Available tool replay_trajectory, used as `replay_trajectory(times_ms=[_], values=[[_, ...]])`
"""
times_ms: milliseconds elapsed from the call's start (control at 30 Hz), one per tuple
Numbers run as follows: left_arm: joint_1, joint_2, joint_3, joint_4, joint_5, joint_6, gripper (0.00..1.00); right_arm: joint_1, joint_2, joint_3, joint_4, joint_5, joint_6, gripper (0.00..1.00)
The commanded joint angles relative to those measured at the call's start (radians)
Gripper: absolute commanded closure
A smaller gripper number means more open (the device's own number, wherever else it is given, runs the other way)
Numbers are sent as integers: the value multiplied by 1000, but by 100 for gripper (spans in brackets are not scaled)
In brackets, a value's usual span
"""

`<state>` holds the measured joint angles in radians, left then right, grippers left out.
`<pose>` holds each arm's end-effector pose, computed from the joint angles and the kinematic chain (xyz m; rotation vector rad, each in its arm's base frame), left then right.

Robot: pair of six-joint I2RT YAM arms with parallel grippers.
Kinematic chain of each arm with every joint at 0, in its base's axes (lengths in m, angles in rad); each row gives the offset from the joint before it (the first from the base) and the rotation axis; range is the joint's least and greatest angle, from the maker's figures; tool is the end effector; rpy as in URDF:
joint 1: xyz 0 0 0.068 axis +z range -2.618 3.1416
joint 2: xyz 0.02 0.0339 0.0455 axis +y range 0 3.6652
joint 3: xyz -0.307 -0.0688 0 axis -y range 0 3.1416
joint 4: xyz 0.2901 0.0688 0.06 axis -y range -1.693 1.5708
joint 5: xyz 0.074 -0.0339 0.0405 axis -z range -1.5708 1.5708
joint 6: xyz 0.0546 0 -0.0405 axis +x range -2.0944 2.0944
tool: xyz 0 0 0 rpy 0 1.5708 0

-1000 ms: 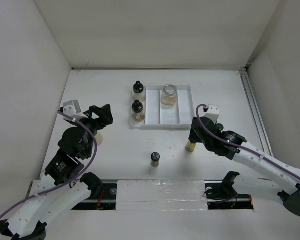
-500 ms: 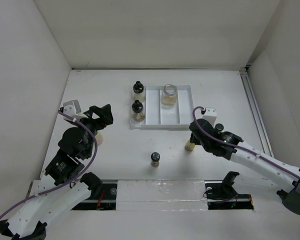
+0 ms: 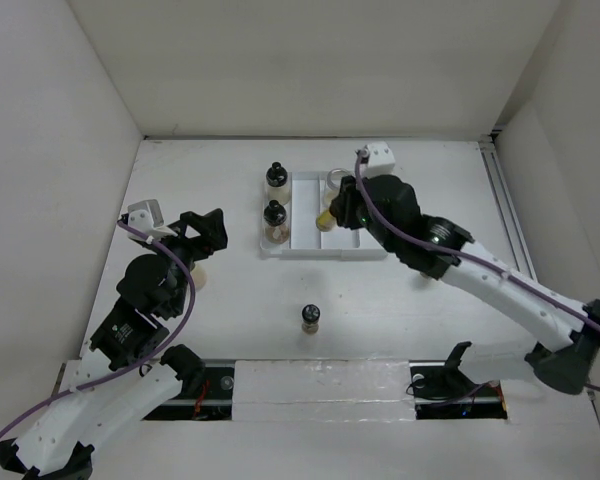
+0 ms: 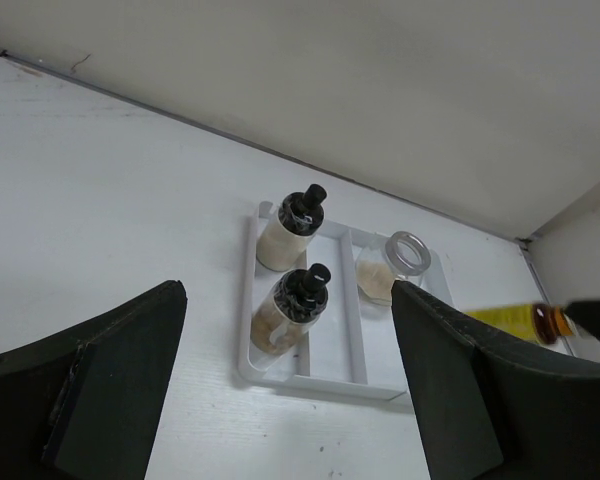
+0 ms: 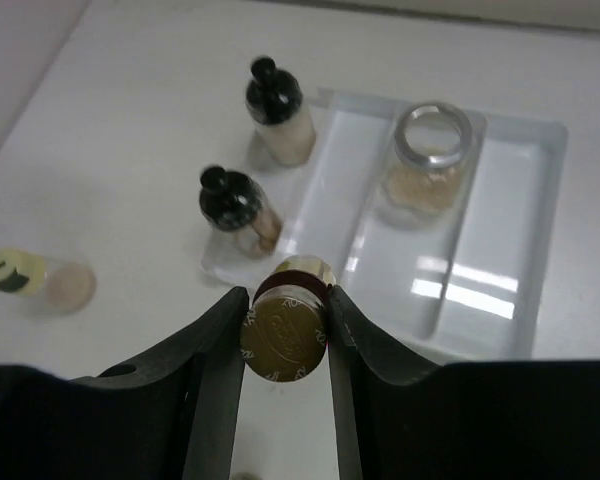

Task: Organize the condiment bottles

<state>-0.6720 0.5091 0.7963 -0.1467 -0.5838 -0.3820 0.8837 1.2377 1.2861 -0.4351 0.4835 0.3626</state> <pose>0.1217 -0.0583 0.4196 -0.2747 1.4430 -0.4433 0.2225 0.2311 0.4315 -0.1853 1.9193 0.3657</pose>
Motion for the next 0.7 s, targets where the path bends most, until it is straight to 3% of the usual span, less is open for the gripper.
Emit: replay_trajectory(times_ms=[0, 333, 667], values=[[2, 8, 9, 33, 6, 12, 21, -54, 174, 133, 243, -86, -154, 72], [2, 28, 9, 33, 24, 12, 21, -221, 673, 571, 306, -200, -249, 73], [2, 60, 9, 24, 24, 12, 21, -265, 901, 746, 326, -233, -271, 73]])
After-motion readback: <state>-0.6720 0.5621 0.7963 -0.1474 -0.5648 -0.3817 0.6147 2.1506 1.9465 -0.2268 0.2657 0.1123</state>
